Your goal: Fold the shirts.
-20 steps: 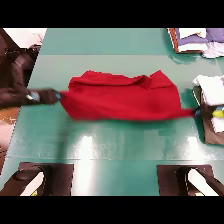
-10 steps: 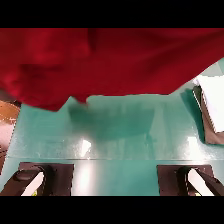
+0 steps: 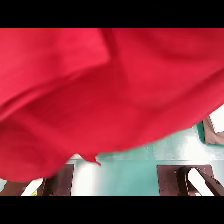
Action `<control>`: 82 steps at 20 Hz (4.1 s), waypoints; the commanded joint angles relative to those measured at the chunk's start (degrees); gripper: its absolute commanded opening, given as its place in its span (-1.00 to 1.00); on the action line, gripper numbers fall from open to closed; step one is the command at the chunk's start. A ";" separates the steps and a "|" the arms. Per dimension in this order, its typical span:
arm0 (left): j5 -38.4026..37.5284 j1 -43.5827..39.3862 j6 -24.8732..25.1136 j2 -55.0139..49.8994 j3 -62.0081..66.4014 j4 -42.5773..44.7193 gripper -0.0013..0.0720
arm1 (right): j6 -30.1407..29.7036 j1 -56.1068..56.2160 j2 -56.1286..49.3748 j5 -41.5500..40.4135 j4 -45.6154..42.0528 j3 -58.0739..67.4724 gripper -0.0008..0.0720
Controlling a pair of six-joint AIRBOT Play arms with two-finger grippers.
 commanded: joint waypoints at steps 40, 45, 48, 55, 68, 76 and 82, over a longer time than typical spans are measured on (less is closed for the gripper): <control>1.84 3.82 11.17 -42.62 -39.23 13.35 -0.88 | 4.04 21.86 -39.82 -6.99 -8.28 -34.75 -0.88; -5.75 3.82 6.23 -42.07 -37.86 15.50 0.51 | 4.02 20.28 -39.60 -0.20 -8.37 -29.77 0.26; -9.75 3.82 4.85 -35.63 -42.07 16.41 0.51 | 3.96 17.44 -34.69 3.06 -8.31 -30.73 0.26; -15.98 3.82 -4.59 -9.25 -72.63 15.13 0.51 | 3.72 12.63 -19.15 -3.17 -8.28 -45.75 0.26; -8.09 3.80 -8.87 -2.60 -89.15 8.09 0.51 | 2.25 16.85 -16.48 -4.42 -8.15 -48.72 0.26; -4.68 3.80 -9.75 -2.64 -91.43 4.59 0.50 | 2.25 16.83 -16.48 -4.13 -8.26 -48.70 0.26; -1.88 3.80 -9.88 -2.62 -91.14 0.39 -0.60 | 1.77 14.21 -16.46 -1.40 -8.26 -48.72 0.26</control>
